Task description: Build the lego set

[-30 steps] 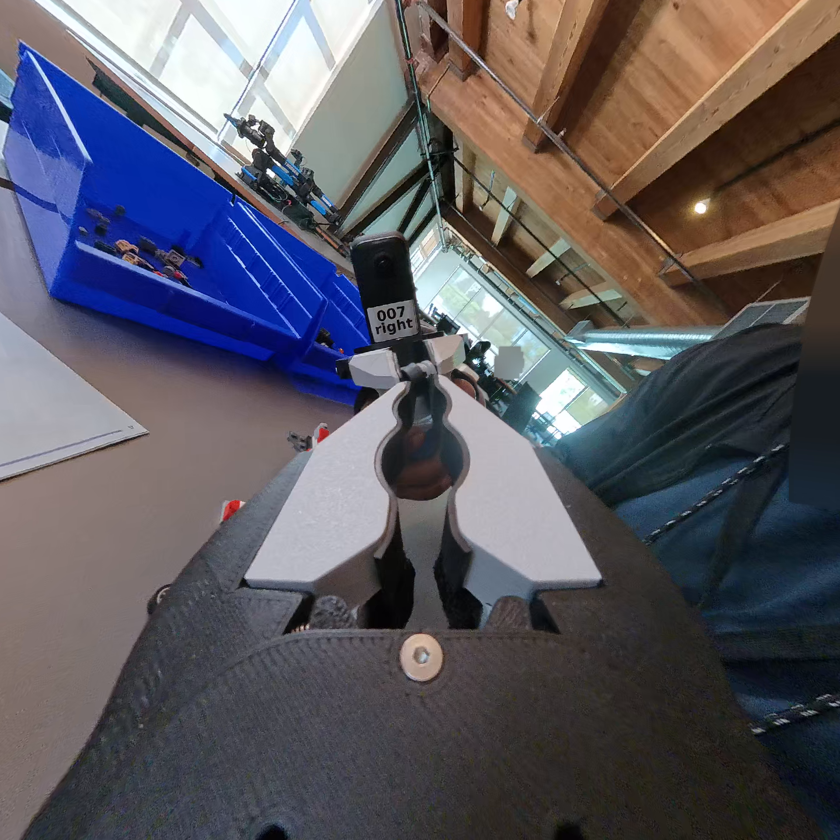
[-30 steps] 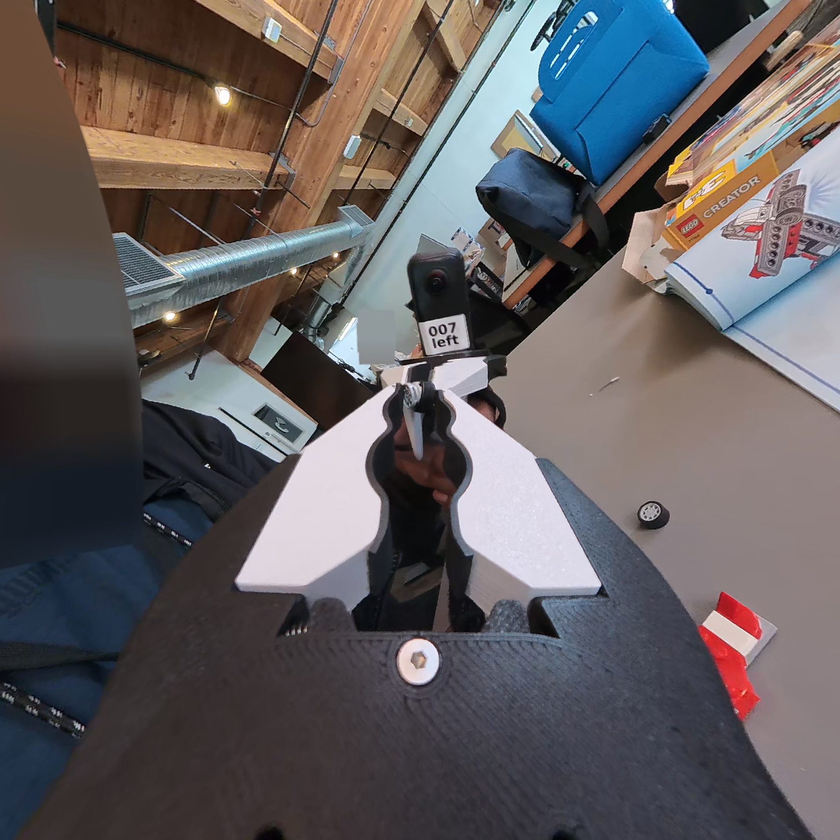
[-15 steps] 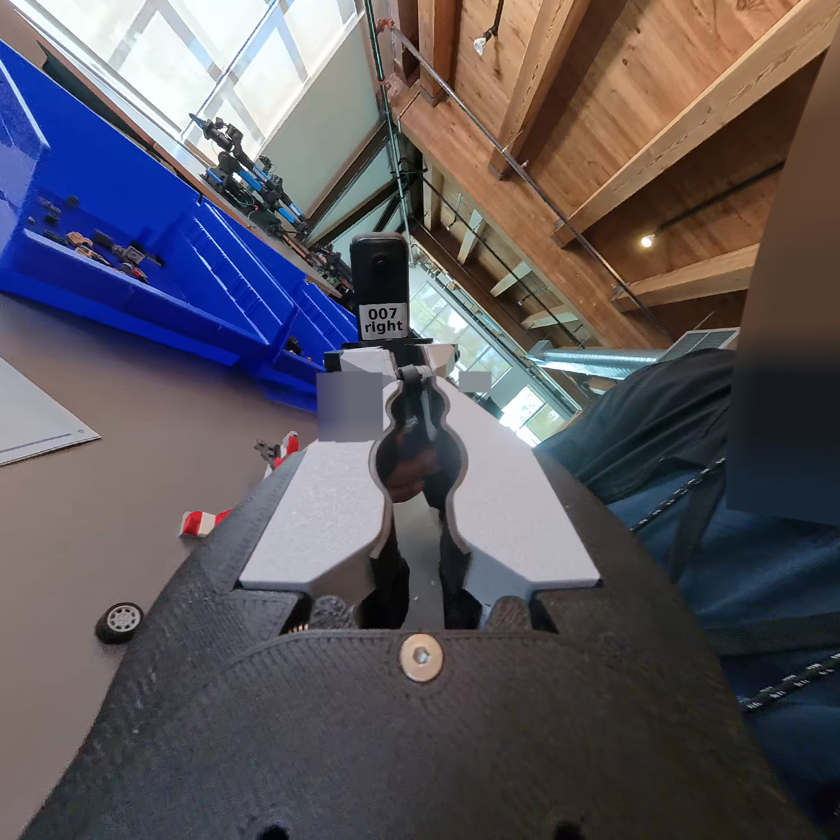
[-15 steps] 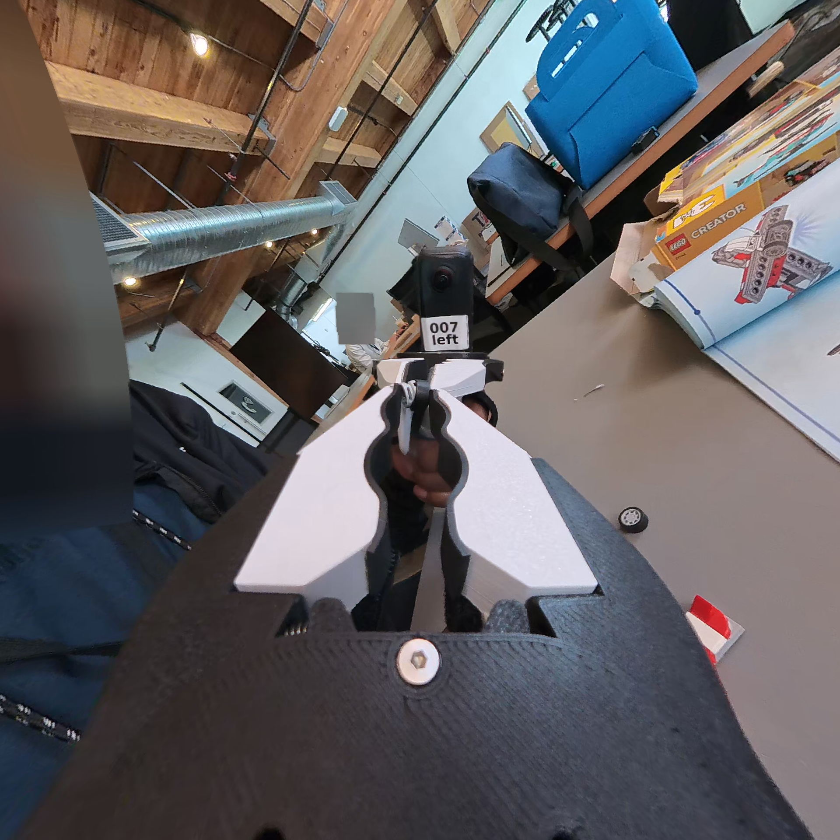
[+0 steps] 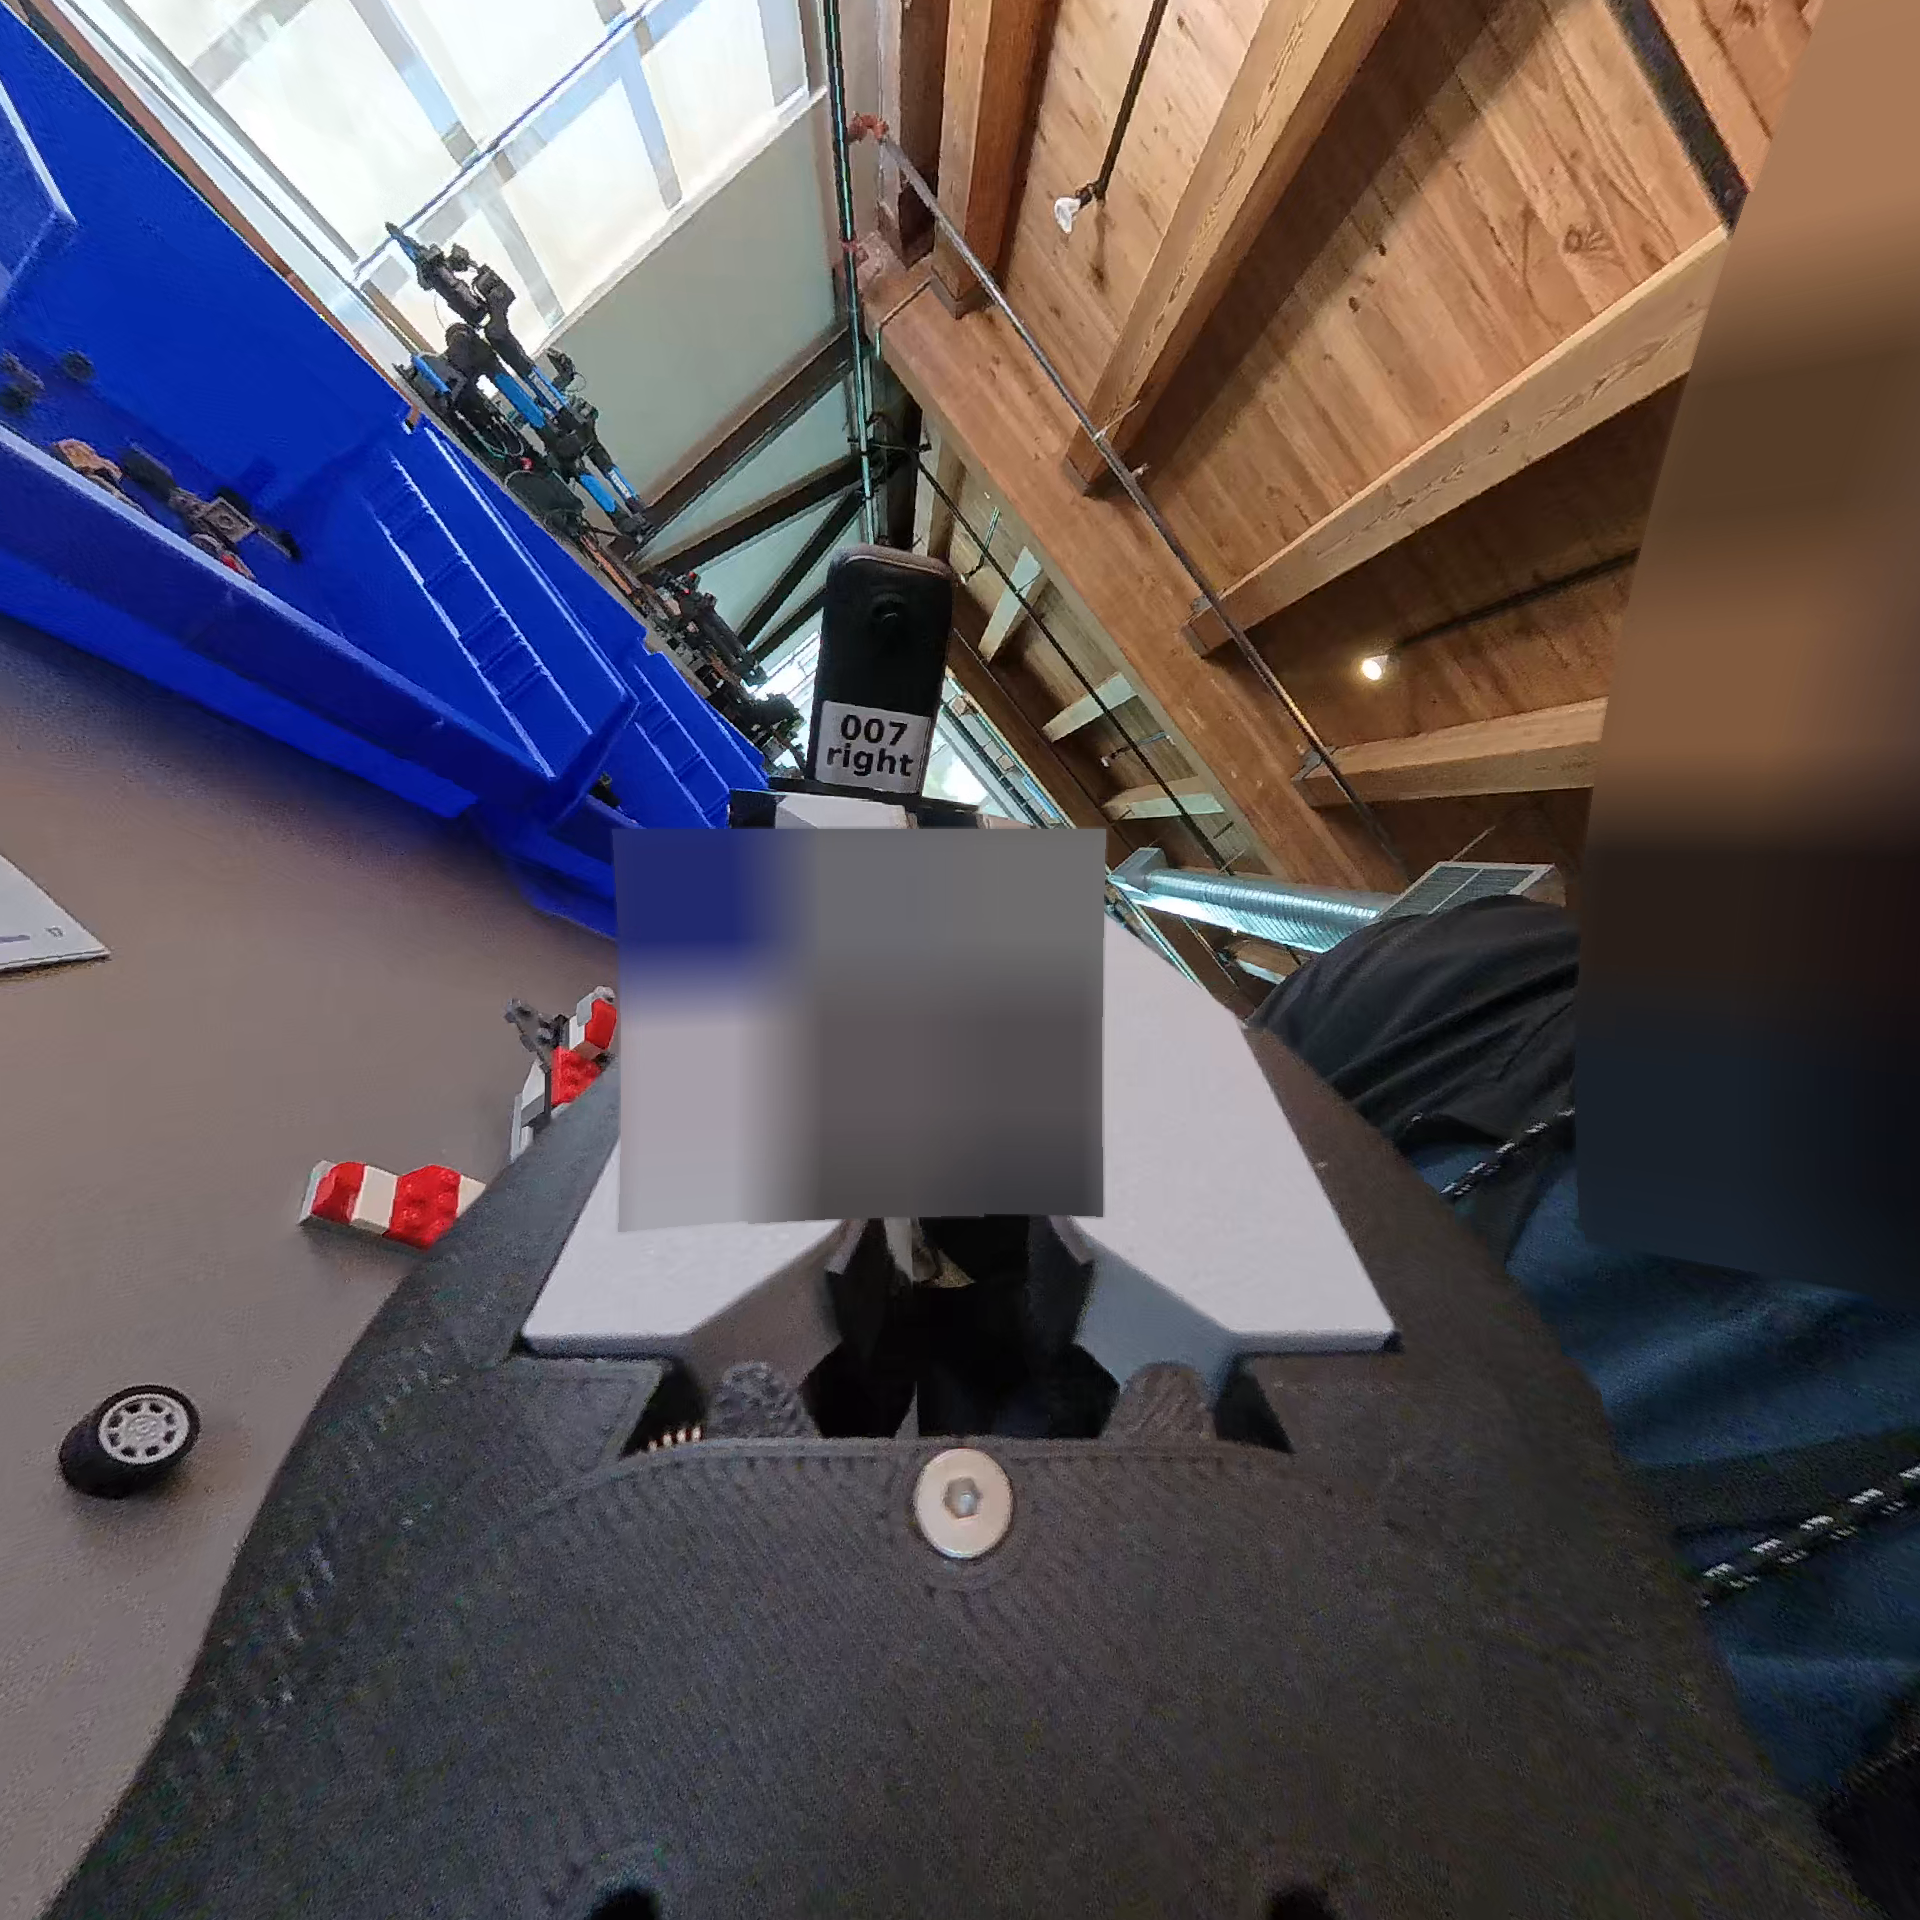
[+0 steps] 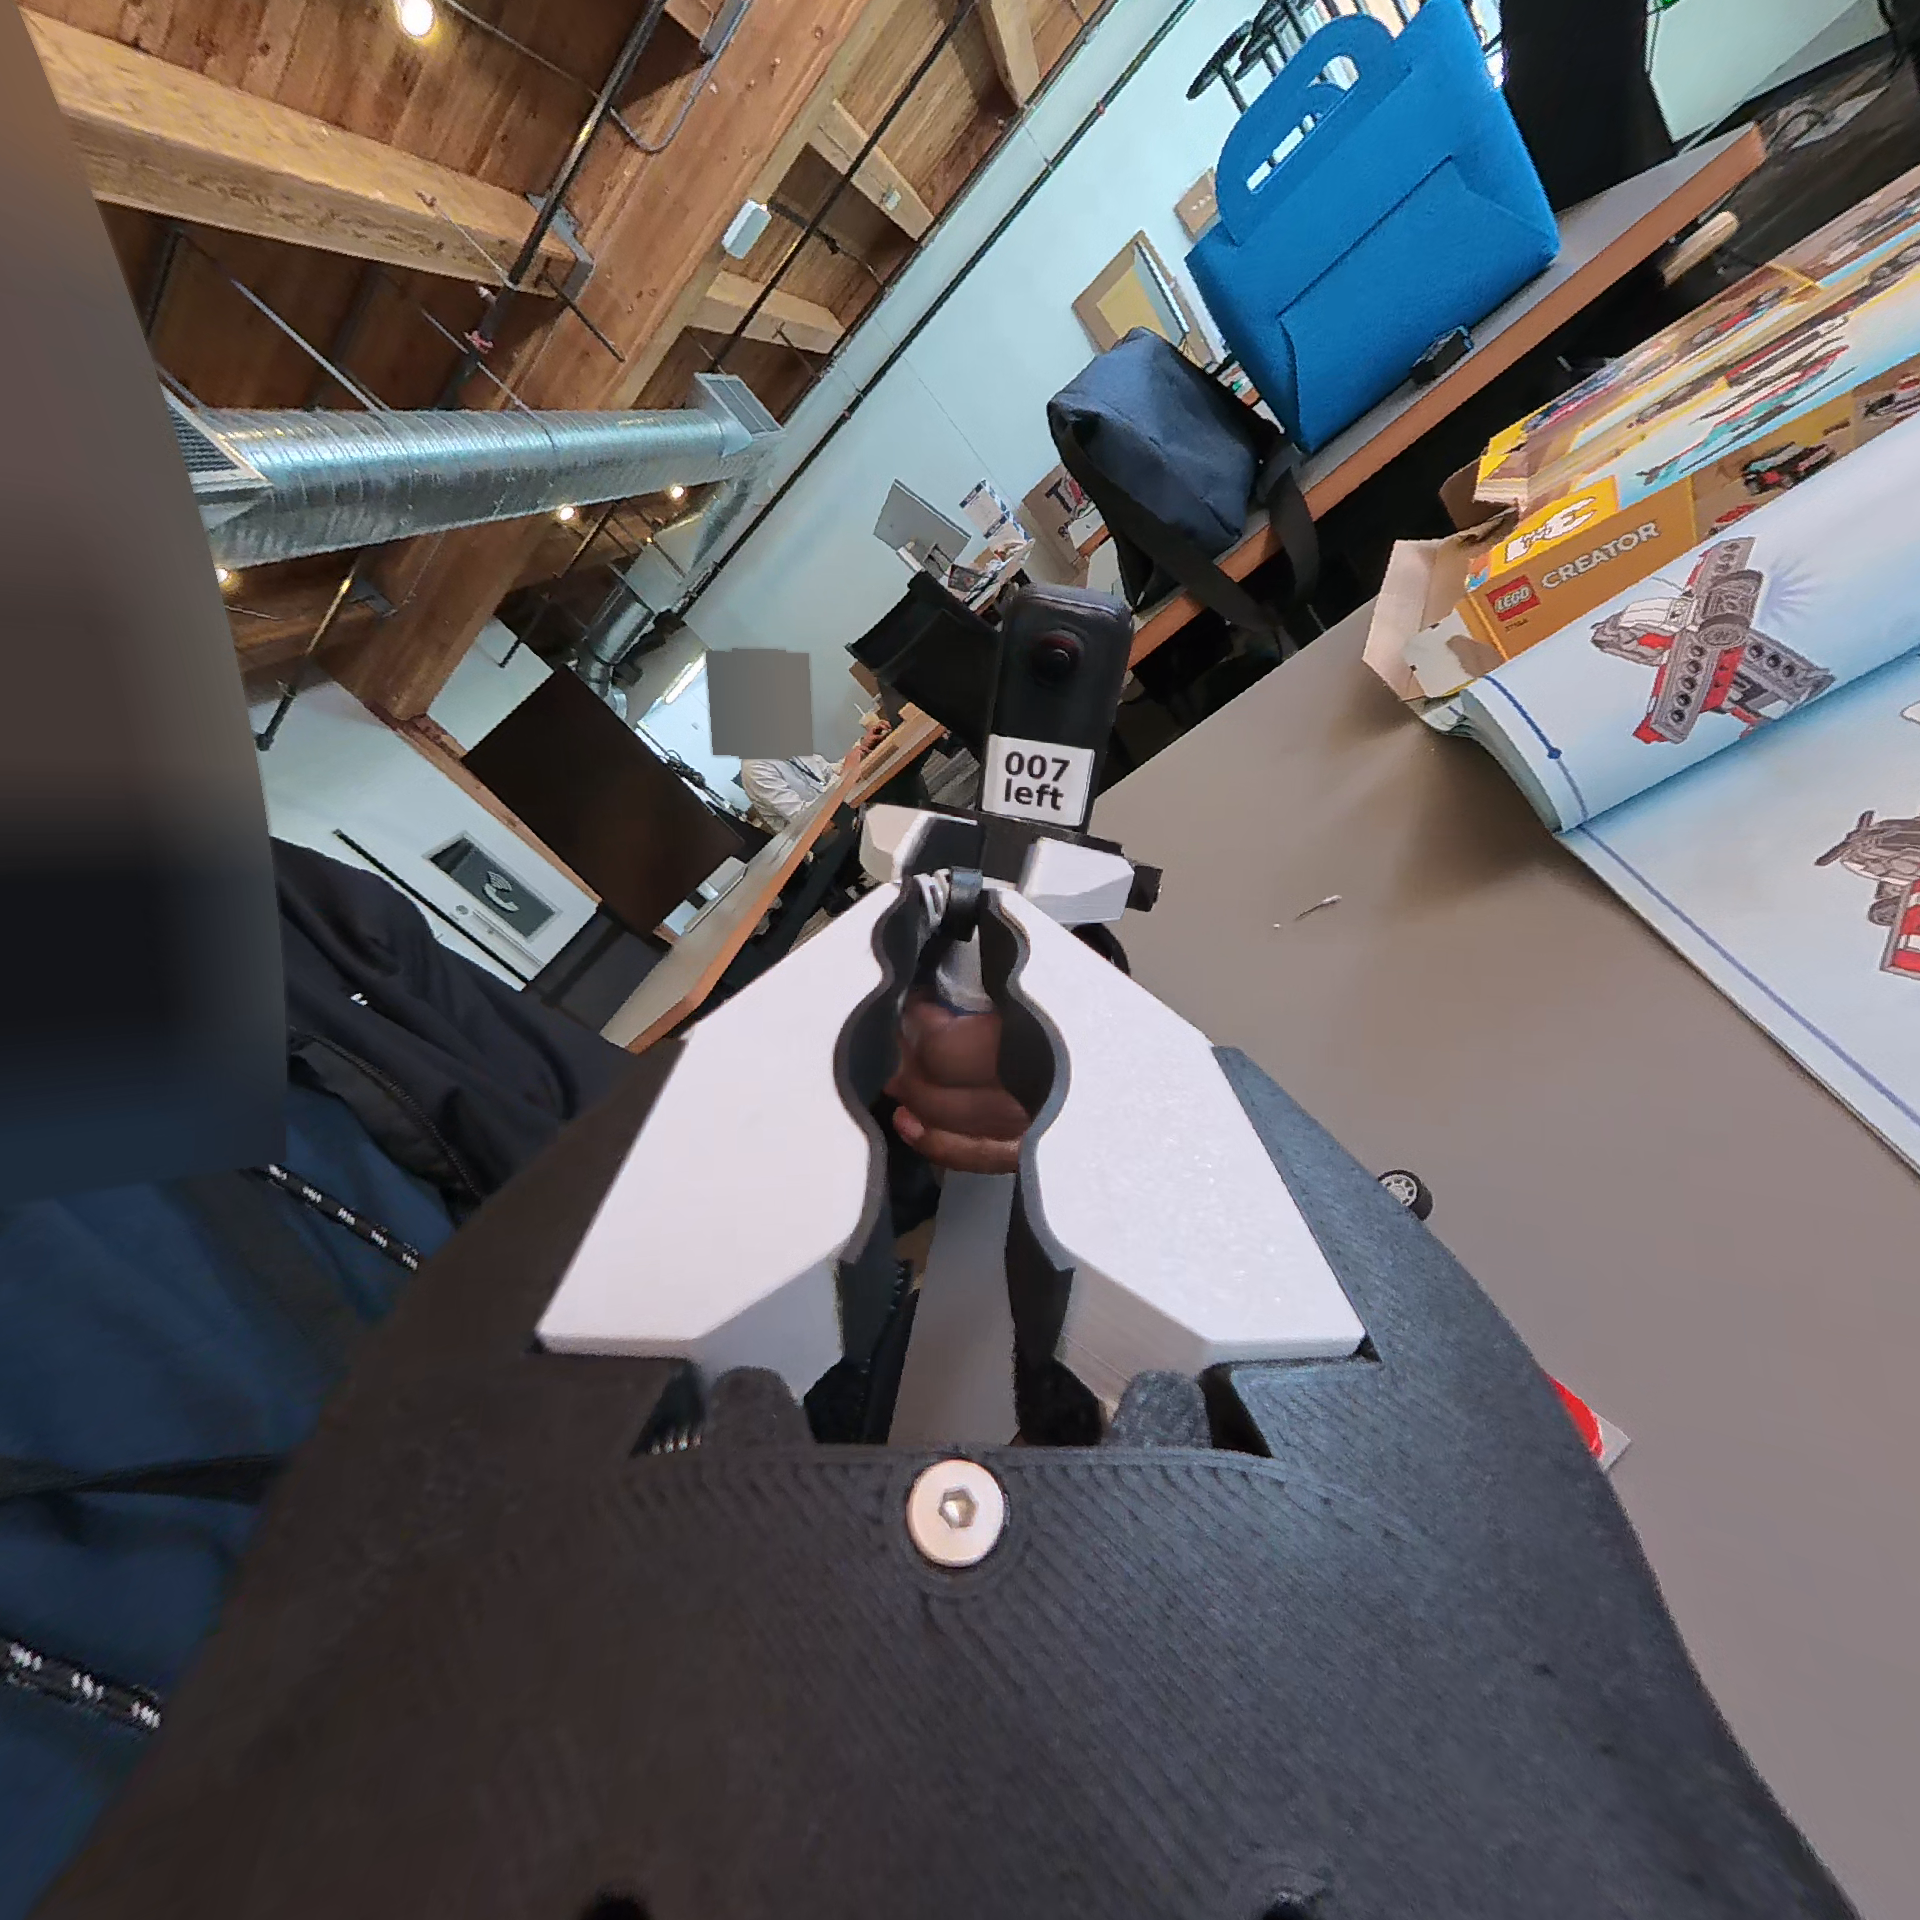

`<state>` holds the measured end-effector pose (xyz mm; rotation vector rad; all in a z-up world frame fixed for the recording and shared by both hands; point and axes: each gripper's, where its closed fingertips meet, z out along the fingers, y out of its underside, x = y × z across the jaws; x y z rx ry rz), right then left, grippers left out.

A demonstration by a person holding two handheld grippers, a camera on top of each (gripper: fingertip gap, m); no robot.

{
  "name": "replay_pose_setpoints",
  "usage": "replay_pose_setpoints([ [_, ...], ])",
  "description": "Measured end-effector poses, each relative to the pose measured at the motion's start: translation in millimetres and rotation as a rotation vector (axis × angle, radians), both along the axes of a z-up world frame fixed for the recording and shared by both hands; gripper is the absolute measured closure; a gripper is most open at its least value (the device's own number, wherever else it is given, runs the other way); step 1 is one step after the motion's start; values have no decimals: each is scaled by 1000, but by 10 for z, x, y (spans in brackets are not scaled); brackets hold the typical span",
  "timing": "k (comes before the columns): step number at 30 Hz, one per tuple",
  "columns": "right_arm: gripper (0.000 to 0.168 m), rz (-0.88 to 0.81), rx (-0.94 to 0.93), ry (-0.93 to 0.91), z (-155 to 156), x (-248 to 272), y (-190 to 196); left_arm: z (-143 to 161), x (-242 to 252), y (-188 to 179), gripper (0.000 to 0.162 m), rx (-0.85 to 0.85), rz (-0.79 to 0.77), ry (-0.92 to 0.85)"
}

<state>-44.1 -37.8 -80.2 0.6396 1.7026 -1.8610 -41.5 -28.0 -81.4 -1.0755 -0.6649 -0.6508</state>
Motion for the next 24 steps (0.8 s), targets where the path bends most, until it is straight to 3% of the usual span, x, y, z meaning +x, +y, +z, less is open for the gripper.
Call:
replay_pose_setpoints([
  [14,158,-20,-40,33,58,-23,11,64,-30,-17,155,135,-36,-102],
  [24,158,-19,-125,-69,110,-74,46,32,-57,43,139,120,-13,-106],
])
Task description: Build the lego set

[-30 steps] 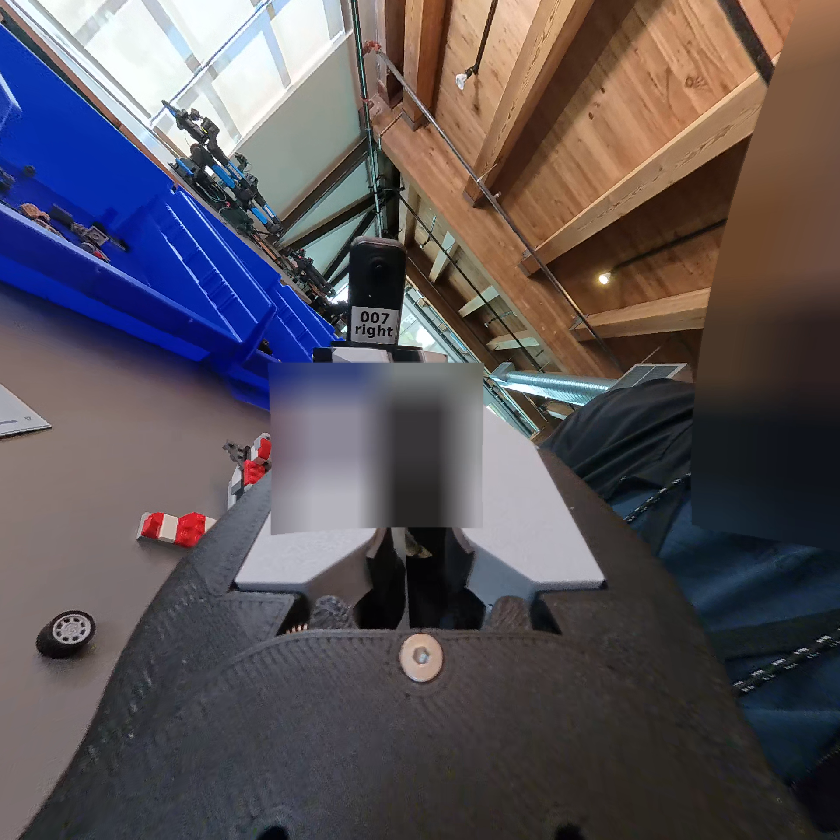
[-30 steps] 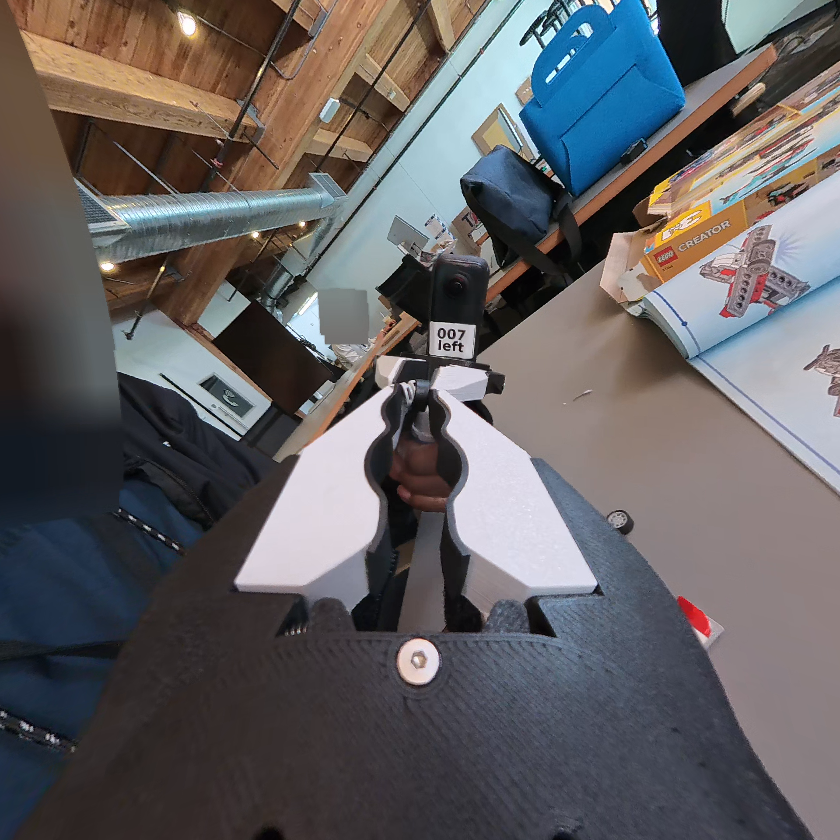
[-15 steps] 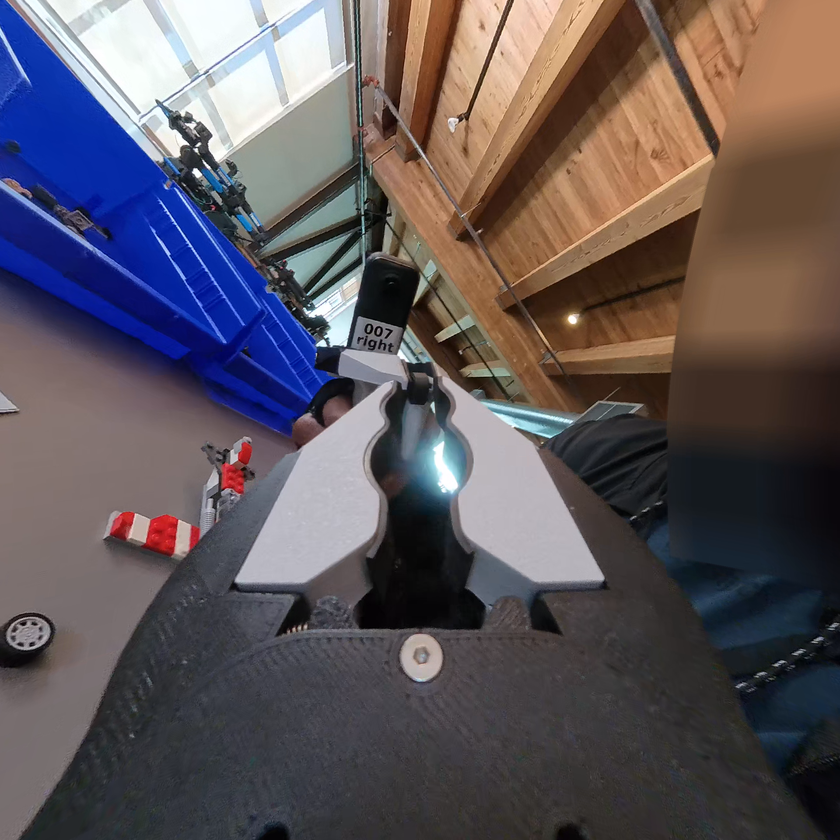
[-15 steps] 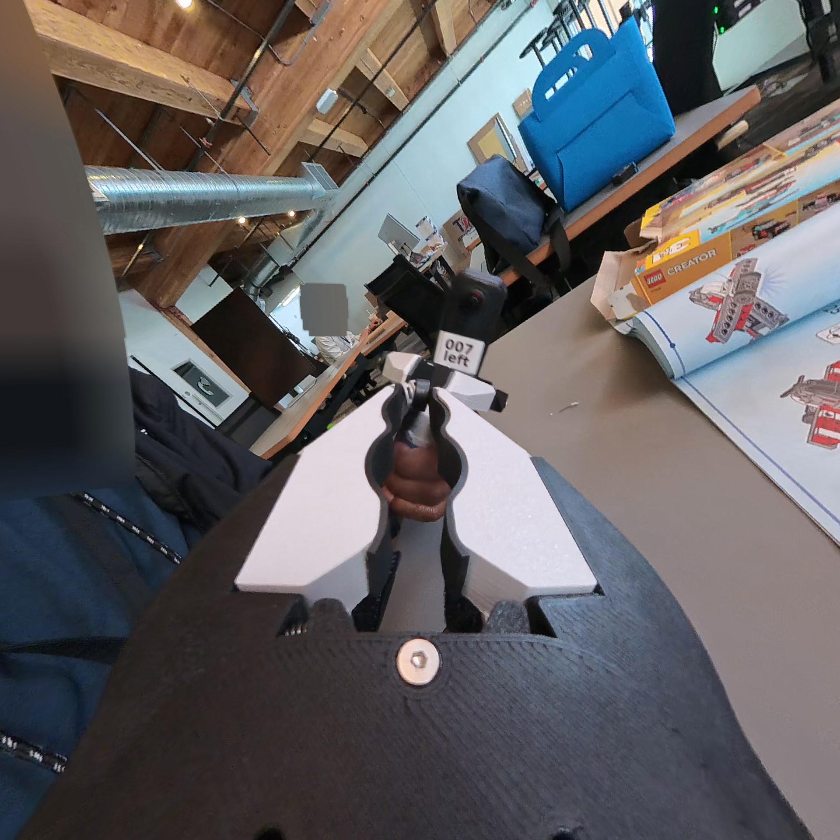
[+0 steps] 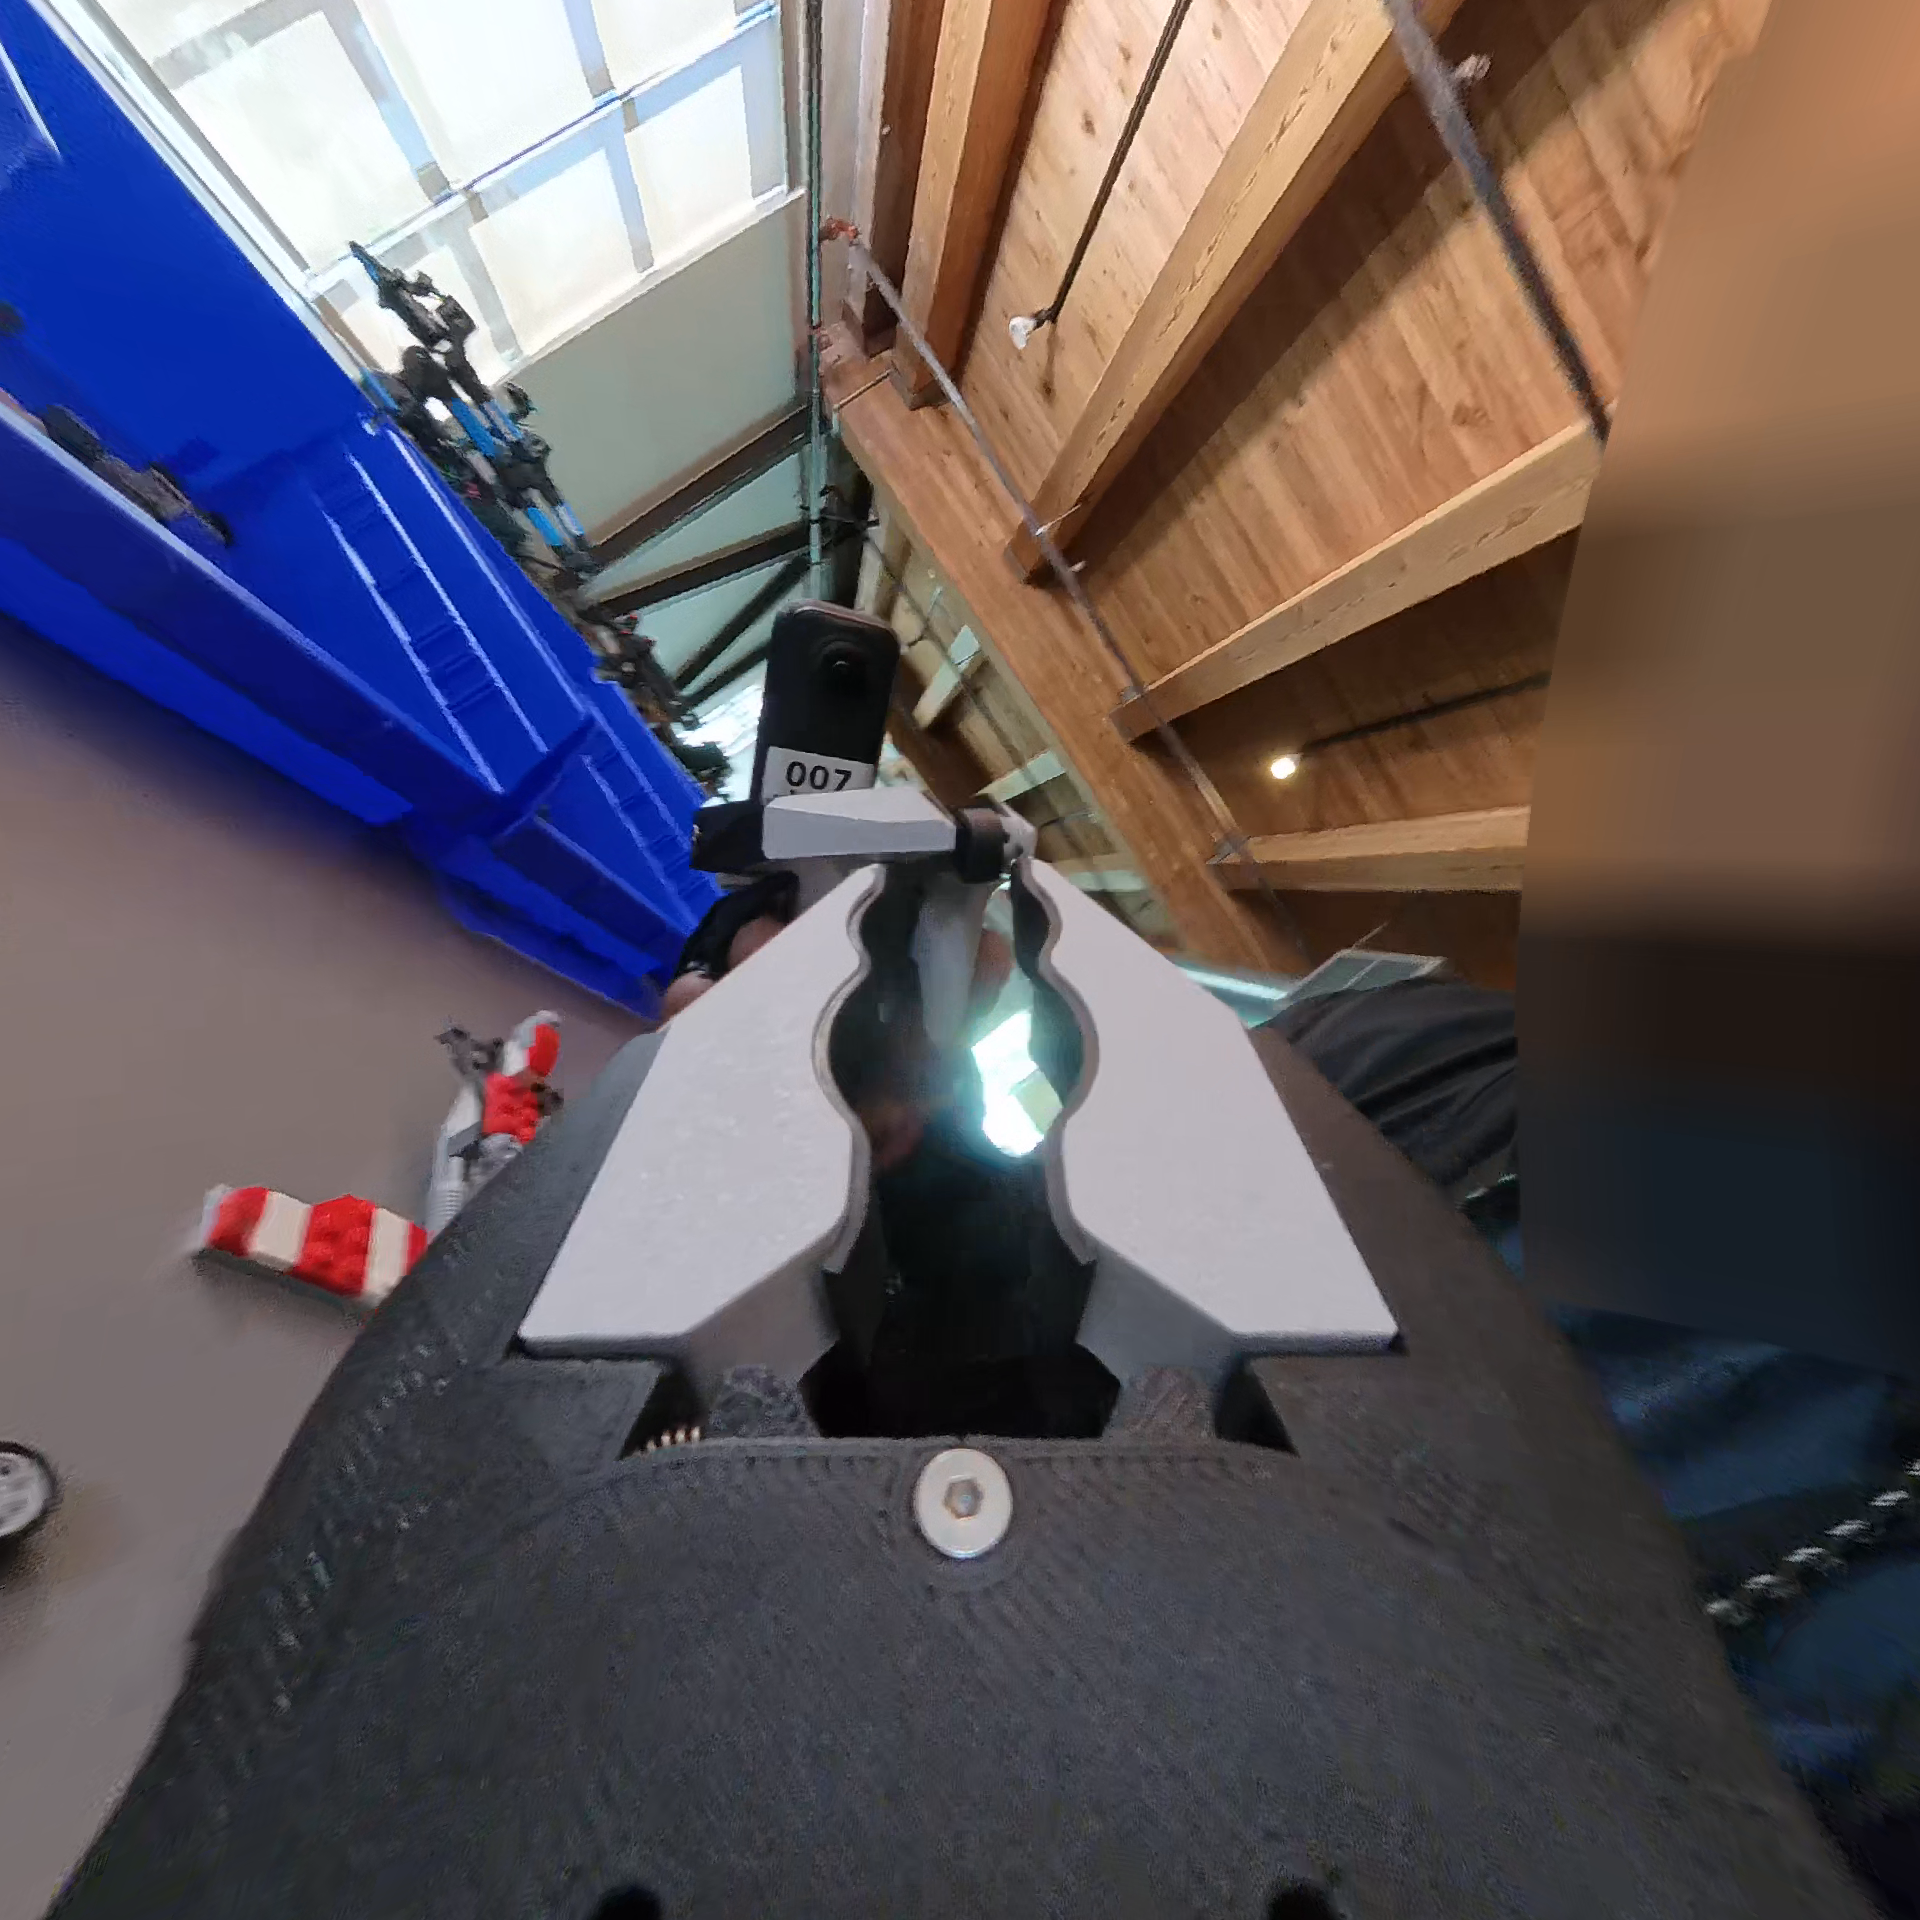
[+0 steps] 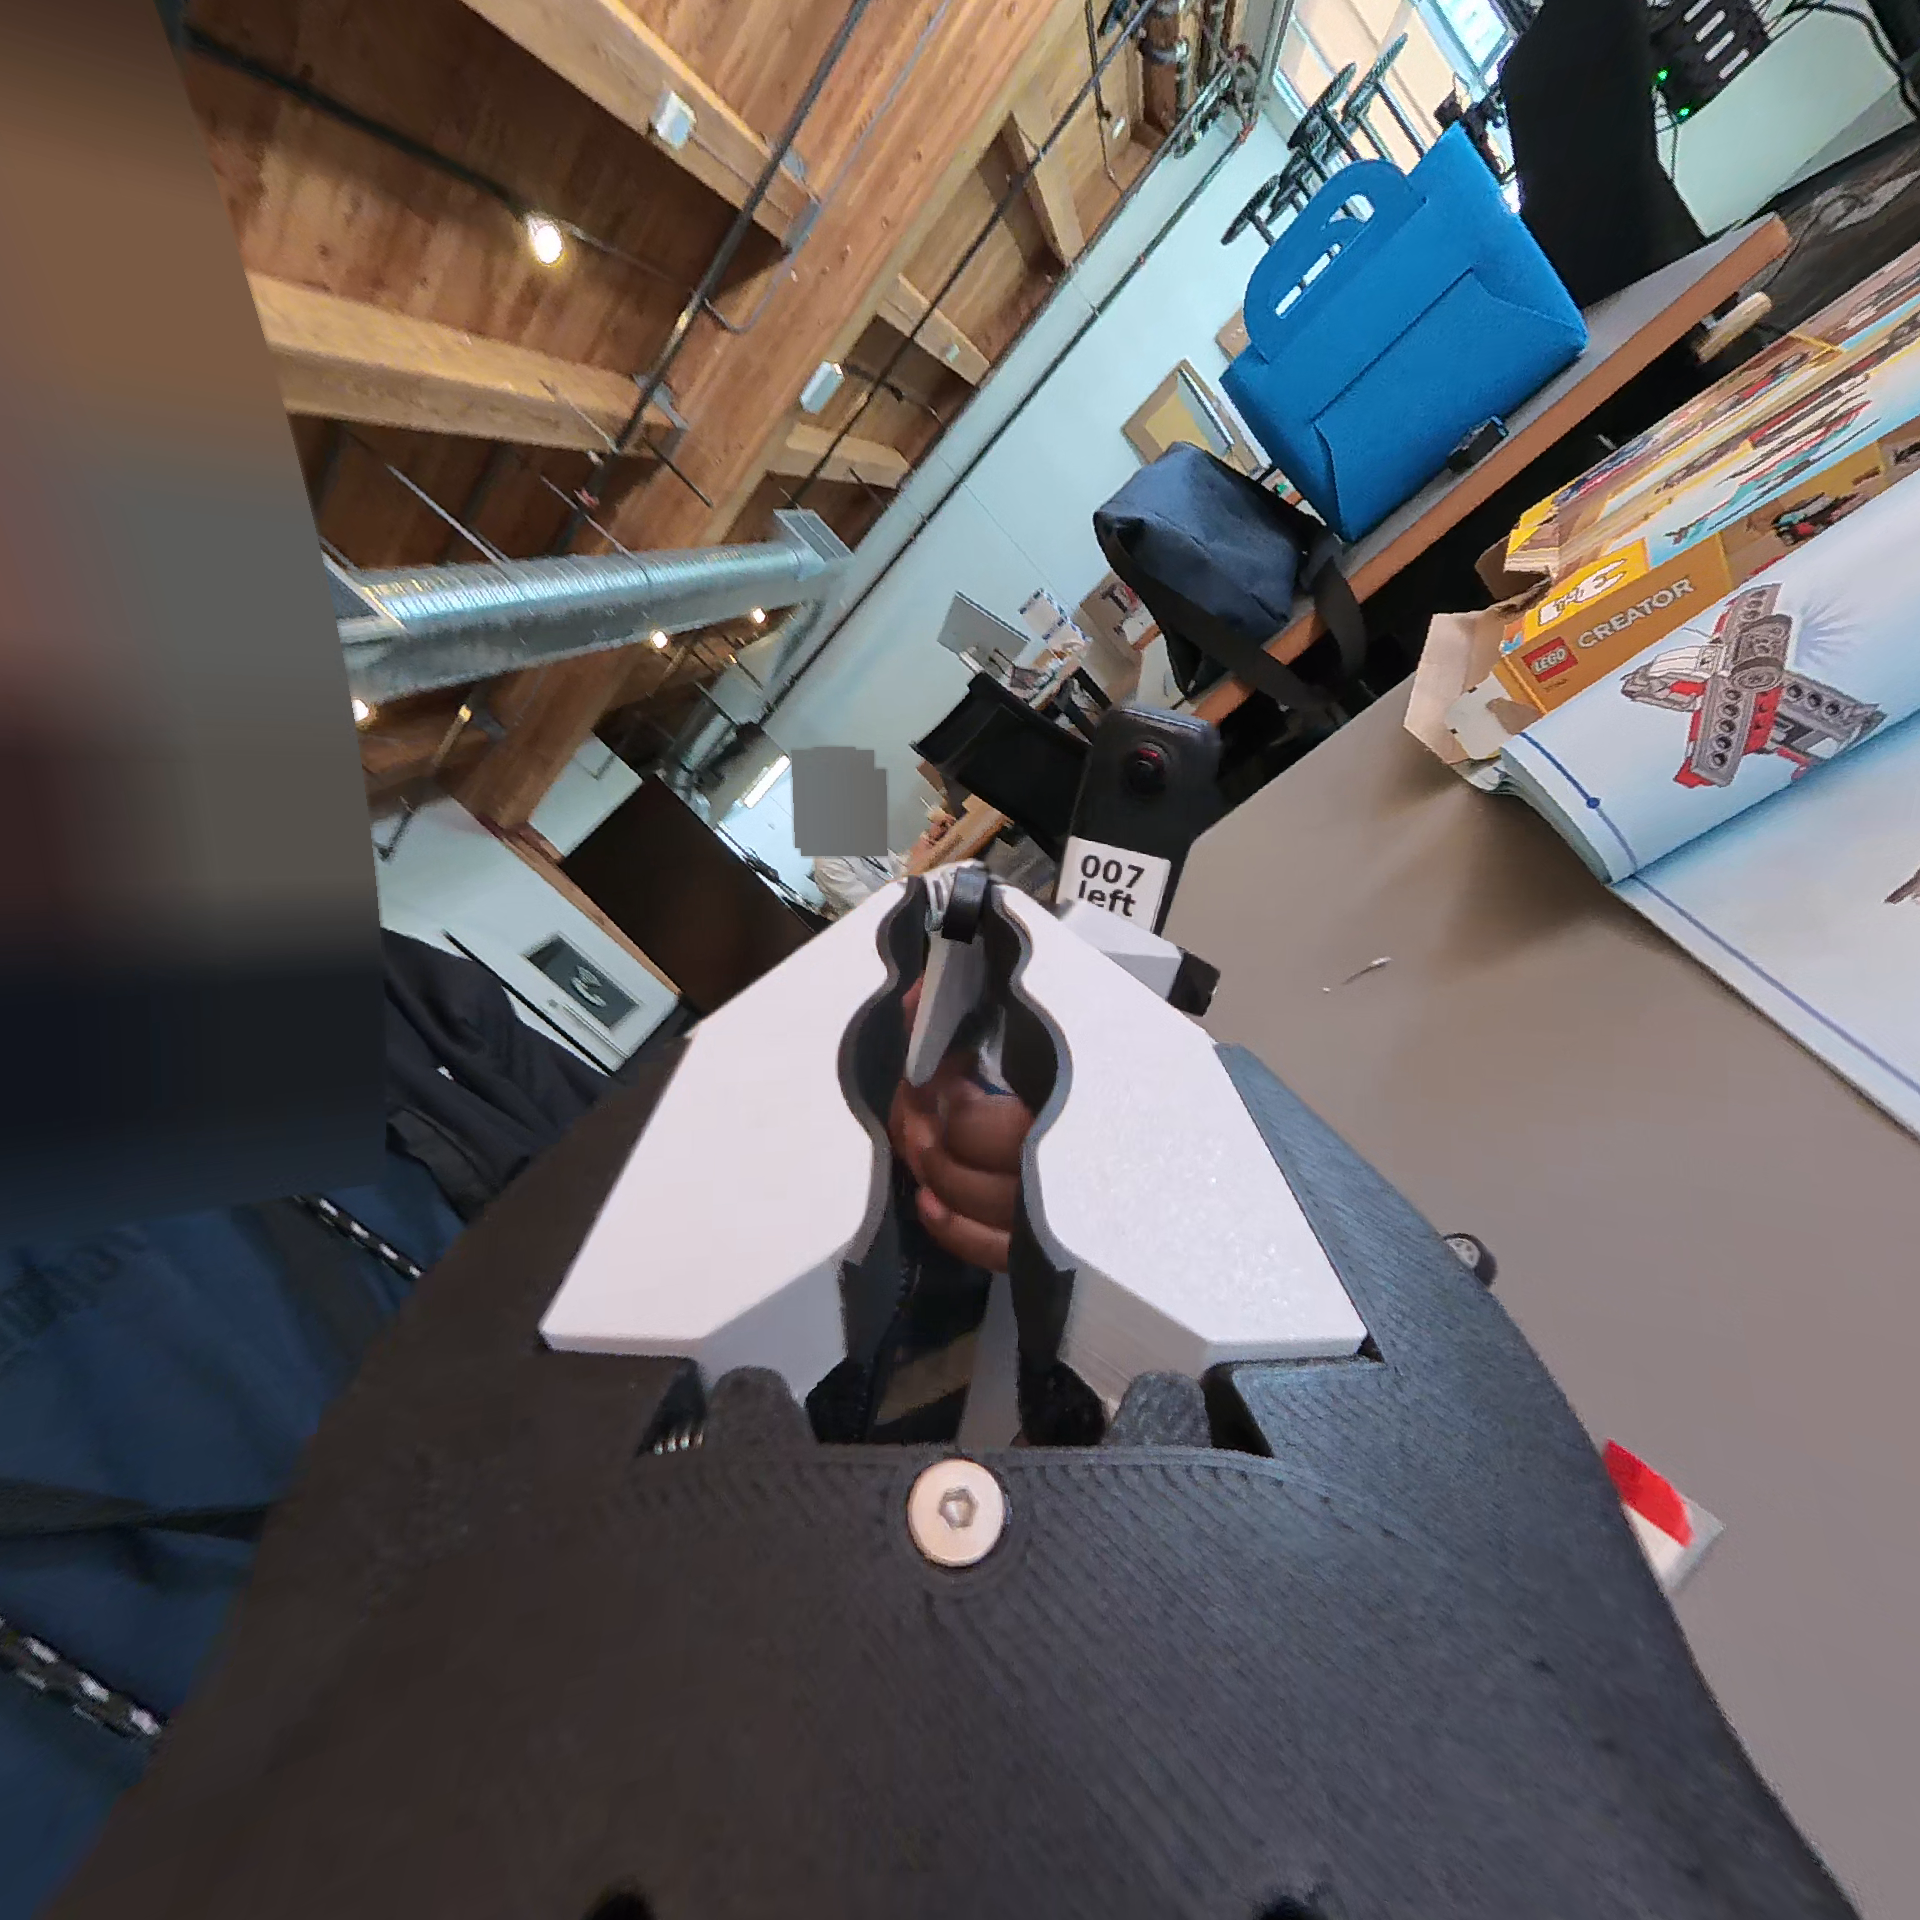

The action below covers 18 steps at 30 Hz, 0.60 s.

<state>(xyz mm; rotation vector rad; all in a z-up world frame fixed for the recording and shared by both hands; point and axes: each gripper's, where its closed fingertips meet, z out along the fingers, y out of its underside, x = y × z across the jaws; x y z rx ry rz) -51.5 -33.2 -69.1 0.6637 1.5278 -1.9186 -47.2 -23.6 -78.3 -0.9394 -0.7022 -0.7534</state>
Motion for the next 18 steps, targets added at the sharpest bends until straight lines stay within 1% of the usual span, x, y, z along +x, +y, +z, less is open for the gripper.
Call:
replay_pose_setpoints([
  [2,159,3,-3,-36,-12,-14,5,-38,0,27,134,-97,53,93],
  [5,159,5,-3,-83,-11,-27,13,-104,-25,43,127,-321,196,329],
  [9,159,24,5,-159,-36,-18,-1,-47,-66,4,128,-534,400,631],
  [11,159,45,-7,-200,-35,5,-12,-72,-64,7,129,-637,466,765],
  [14,159,69,-10,-240,-46,37,-28,-82,-36,29,131,-726,525,916],
  [18,159,85,-14,-270,-46,54,-29,-56,-23,39,140,-755,572,995],
])
